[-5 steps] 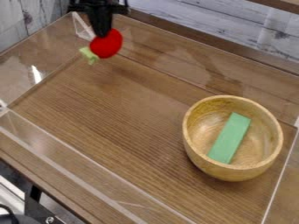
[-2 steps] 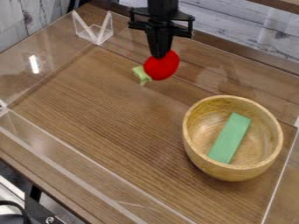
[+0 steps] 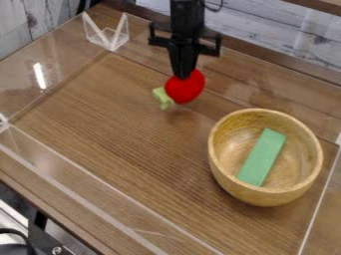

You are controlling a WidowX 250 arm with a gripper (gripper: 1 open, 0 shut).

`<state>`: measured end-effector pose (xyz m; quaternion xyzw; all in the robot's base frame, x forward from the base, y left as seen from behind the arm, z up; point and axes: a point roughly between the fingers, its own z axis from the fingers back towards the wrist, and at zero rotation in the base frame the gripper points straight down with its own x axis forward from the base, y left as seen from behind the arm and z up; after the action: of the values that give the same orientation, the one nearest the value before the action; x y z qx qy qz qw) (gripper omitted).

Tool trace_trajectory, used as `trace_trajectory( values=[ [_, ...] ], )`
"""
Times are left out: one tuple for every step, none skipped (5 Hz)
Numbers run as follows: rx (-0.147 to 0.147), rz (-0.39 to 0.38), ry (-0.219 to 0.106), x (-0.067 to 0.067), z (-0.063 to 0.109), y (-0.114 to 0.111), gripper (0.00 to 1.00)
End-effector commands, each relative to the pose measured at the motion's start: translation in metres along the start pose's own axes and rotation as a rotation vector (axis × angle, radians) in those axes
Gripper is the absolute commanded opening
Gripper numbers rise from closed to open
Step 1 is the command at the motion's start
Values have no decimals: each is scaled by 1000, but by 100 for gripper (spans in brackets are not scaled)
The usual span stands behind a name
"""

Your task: Move the red fruit to the right side of the table

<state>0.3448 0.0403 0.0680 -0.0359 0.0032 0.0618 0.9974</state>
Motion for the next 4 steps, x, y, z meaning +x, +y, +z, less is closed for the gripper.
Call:
trace_trajectory(
  values=[
    [10,-70,-31,2,-3,-2,0],
    [10,-107,-13,-1,-14,0,100],
    [15,-133,2,-2,-15,-8,100],
    [19,-162,15,-3,-19,-15,0]
  ],
)
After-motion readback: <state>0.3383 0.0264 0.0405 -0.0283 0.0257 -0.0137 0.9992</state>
